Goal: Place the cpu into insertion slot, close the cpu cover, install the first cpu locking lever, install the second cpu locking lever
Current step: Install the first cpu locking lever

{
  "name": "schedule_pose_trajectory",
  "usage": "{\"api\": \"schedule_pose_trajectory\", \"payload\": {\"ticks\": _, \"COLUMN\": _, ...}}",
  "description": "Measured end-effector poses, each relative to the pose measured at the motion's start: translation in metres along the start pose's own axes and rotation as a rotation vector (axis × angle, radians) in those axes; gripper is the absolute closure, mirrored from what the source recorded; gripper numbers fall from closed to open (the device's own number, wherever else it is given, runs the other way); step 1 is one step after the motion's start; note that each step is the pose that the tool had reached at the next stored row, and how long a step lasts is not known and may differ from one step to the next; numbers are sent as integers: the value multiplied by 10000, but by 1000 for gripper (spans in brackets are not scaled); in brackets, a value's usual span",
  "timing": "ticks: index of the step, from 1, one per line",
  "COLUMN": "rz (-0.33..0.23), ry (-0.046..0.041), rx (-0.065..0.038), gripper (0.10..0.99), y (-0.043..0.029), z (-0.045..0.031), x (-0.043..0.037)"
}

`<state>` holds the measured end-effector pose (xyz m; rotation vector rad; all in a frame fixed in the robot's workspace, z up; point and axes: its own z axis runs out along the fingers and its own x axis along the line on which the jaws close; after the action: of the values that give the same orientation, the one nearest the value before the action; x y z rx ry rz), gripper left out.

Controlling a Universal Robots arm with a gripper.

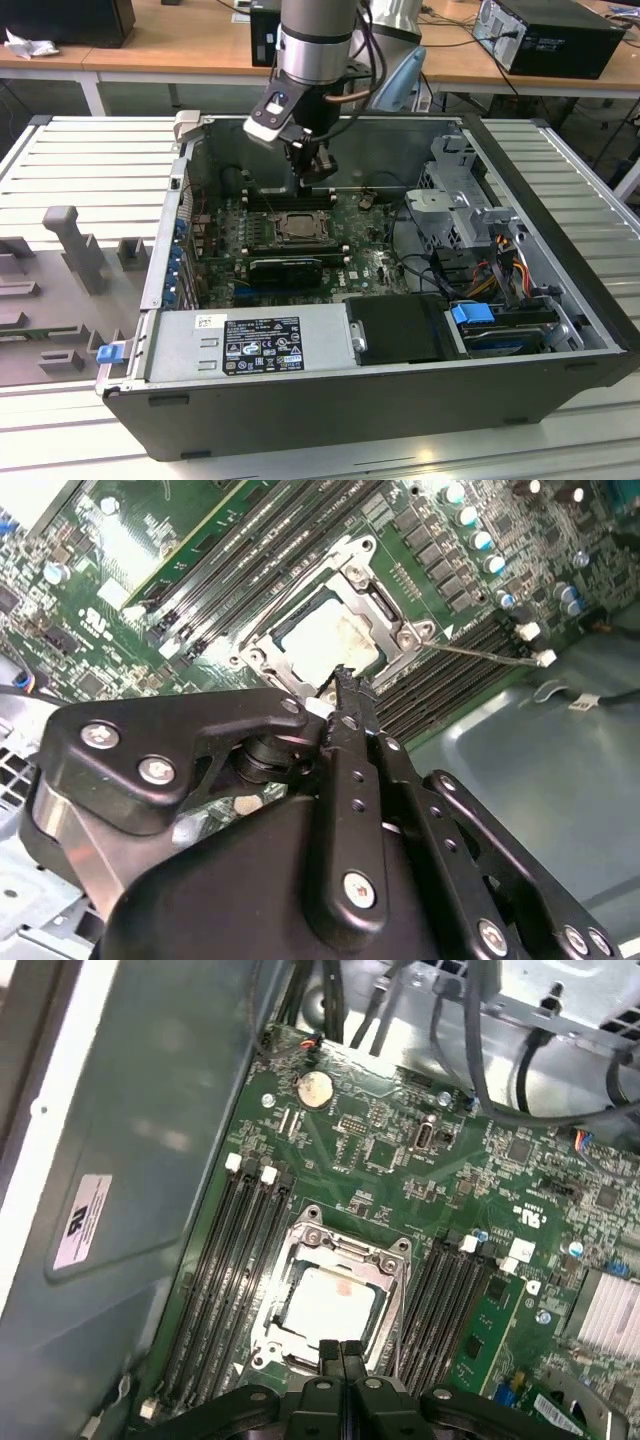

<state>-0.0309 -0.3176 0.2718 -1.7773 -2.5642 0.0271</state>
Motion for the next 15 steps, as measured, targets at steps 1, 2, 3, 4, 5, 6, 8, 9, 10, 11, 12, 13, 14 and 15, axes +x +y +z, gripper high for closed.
{"api": "schedule_pose_trajectory", "payload": {"ticks": 1, "rz": -101, "ry": -11, "rx": 3, "gripper": 980, "y": 0, "z": 0, "x": 0}}
{"api": "schedule_pose_trajectory", "payload": {"ticks": 2, "rz": -208, "ry": -23, "rx": 8, "gripper": 980, "y": 0, "z": 0, "x": 0}}
{"api": "schedule_pose_trajectory", "payload": {"ticks": 3, "rz": -450, "ry": -51, "rx": 18, "gripper": 980, "y": 0, "z": 0, "x": 0}}
{"api": "schedule_pose_trajectory", "payload": {"ticks": 4, "rz": -610, "ry": -72, "rx": 25, "gripper": 980, "y": 0, "z": 0, "x": 0}}
{"api": "schedule_pose_trajectory", "payload": {"ticks": 5, "rz": -767, "ry": -93, "rx": 33, "gripper": 980, "y": 0, "z": 0, "x": 0}}
{"api": "schedule_pose_trajectory", "payload": {"ticks": 6, "rz": -929, "ry": -116, "rx": 41, "gripper": 980, "y": 0, "z": 0, "x": 0}}
{"api": "schedule_pose_trajectory", "payload": {"ticks": 8, "rz": -1284, "ry": -163, "rx": 59, "gripper": 980, "y": 0, "z": 0, "x": 0}}
{"api": "schedule_pose_trajectory", "payload": {"ticks": 9, "rz": -1506, "ry": -190, "rx": 68, "gripper": 980, "y": 0, "z": 0, "x": 0}}
{"api": "schedule_pose_trajectory", "payload": {"ticks": 10, "rz": -1641, "ry": -206, "rx": 74, "gripper": 980, "y": 0, "z": 0, "x": 0}}
{"api": "schedule_pose_trajectory", "payload": {"ticks": 11, "rz": -1837, "ry": -222, "rx": 79, "gripper": 980, "y": 0, "z": 0, "x": 0}}
{"api": "schedule_pose_trajectory", "payload": {"ticks": 12, "rz": -1955, "ry": -226, "rx": 79, "gripper": 980, "y": 0, "z": 0, "x": 0}}
{"api": "schedule_pose_trajectory", "payload": {"ticks": 13, "rz": -2129, "ry": -232, "rx": 79, "gripper": 980, "y": 0, "z": 0, "x": 0}}
{"api": "schedule_pose_trajectory", "payload": {"ticks": 14, "rz": -2270, "ry": -236, "rx": 79, "gripper": 980, "y": 0, "z": 0, "x": 0}}
{"api": "schedule_pose_trajectory", "payload": {"ticks": 15, "rz": -2393, "ry": -240, "rx": 79, "gripper": 980, "y": 0, "z": 0, "x": 0}}
